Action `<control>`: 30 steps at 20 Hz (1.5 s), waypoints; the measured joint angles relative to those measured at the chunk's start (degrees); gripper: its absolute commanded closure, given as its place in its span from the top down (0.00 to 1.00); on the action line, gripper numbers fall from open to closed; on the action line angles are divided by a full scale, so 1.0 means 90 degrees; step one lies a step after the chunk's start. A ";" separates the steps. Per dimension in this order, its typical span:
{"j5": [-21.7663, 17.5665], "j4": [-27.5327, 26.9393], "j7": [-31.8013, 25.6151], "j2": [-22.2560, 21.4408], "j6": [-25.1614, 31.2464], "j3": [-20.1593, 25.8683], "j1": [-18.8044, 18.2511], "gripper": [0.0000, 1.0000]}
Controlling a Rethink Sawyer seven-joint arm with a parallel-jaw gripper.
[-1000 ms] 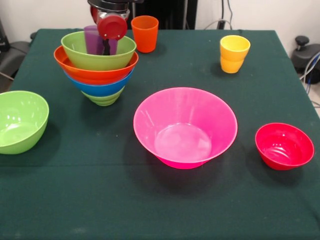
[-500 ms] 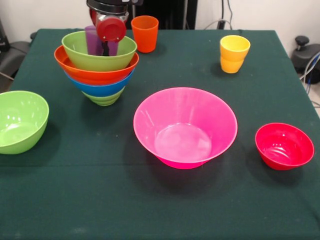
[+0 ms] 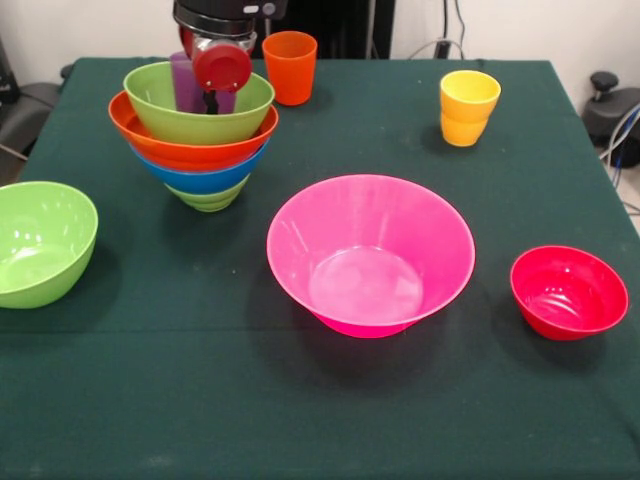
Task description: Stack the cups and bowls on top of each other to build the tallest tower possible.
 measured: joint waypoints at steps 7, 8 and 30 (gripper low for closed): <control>0.0001 -0.0028 0.0000 -0.0018 0.0001 0.0054 -0.0127 1.00; 0.0001 -0.0028 0.0001 -0.0024 0.0001 0.0076 -0.0160 1.00; 0.0001 -0.0040 0.0001 -0.0050 0.0001 0.0198 -0.0322 1.00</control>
